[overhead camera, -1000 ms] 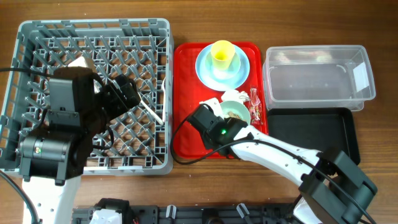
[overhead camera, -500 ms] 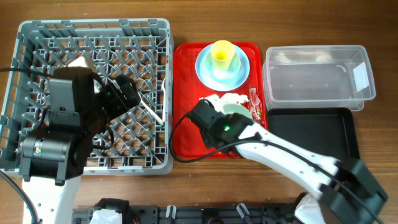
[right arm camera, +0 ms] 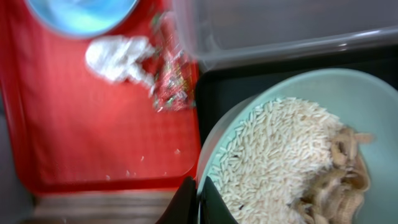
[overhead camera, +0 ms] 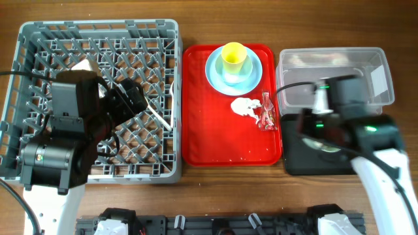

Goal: Sort waste into correct bins and load items into the dishwasher rack
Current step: 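Lift the bowl with the right gripper and tip scraps onto the black tray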

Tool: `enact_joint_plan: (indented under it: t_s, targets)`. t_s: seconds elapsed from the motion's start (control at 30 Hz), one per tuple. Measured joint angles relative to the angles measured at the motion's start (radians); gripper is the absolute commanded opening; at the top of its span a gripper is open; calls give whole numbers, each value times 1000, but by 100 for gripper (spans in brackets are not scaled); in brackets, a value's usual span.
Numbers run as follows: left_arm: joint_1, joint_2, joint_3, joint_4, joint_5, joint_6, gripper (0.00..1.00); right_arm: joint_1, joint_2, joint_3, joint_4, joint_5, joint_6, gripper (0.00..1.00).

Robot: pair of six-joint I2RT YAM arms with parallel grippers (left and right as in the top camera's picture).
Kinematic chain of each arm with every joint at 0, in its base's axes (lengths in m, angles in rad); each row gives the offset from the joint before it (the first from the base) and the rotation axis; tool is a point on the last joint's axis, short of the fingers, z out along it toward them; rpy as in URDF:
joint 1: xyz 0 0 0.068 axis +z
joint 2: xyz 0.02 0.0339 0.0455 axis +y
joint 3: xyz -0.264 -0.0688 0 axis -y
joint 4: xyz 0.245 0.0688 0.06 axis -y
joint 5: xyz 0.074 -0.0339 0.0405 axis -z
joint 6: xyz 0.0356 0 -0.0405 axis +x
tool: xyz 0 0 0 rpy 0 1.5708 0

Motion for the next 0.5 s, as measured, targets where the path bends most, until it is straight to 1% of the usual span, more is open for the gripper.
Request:
enact_joint_plan:
  t_s: [0.03, 0.07, 0.13, 0.17, 0.2, 0.33, 0.37, 0.47, 0.5]
  targets:
    - [0, 0, 0, 0, 0, 0, 100, -81, -22, 0, -1, -47, -35, 4]
    - [0, 0, 0, 0, 0, 0, 100, -192, -48, -1, -2, -129, -95, 4]
    - [0, 0, 0, 0, 0, 0, 100, -312, -60, -3, -2, -224, -158, 4]
    - [0, 0, 0, 0, 0, 0, 100, -416, -60, -16, 2, -315, -211, 4]
    - [0, 0, 0, 0, 0, 0, 100, -484, -57, -32, 2, -364, -240, 4]
    - [0, 0, 0, 0, 0, 0, 100, -697, -27, -133, 26, -607, -361, 4]
    - [0, 0, 0, 0, 0, 0, 100, -764, -5, -178, 42, -697, -399, 4]
    - [0, 0, 0, 0, 0, 0, 100, -859, 31, -246, 77, -855, -462, 4]
    - [0, 0, 0, 0, 0, 0, 100, -912, 59, -285, 100, -943, -496, 4]
